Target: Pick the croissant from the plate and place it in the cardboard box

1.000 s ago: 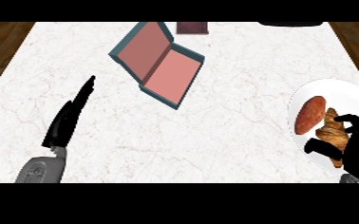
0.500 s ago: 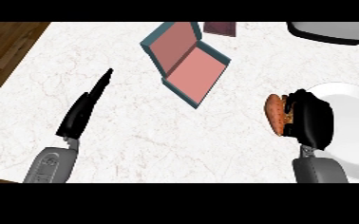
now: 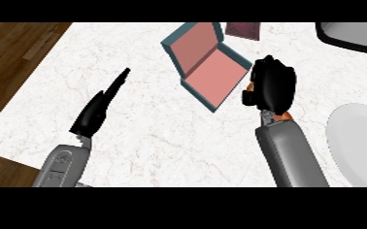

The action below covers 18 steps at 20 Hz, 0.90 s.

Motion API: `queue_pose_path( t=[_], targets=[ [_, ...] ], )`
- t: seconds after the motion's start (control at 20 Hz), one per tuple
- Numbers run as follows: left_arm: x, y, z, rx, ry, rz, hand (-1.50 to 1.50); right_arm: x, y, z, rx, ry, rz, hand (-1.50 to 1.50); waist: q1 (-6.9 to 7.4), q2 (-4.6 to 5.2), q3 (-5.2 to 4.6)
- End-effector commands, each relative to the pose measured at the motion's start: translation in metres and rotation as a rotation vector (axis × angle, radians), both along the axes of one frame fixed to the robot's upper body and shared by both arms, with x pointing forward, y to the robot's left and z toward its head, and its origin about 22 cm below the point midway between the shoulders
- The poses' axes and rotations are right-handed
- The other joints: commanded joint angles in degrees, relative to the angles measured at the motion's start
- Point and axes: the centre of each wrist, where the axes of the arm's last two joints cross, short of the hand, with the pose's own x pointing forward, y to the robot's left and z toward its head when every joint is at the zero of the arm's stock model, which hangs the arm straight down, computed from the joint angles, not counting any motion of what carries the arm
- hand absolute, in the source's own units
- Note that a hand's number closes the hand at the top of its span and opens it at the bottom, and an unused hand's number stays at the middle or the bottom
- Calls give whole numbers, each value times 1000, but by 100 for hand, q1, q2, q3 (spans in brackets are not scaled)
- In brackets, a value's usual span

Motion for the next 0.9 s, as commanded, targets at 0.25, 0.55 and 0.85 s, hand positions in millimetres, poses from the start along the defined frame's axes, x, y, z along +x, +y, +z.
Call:
queue_pose_path(
  t=[0.25, 0.55, 0.85],
  targets=[
    [7, -14, 0, 5, 26, -7, 0, 31, 78, 96, -52, -92, -288, 150, -48, -61, 54],
    [12, -10, 2, 16, 21, 1, 0, 37, 117, 149, -34, -143, -431, 150, -76, -43, 64],
    [13, -3, 2, -3, 24, 38, 0, 51, 130, 172, -18, -76, -509, 150, -306, -41, 77]
  ],
)
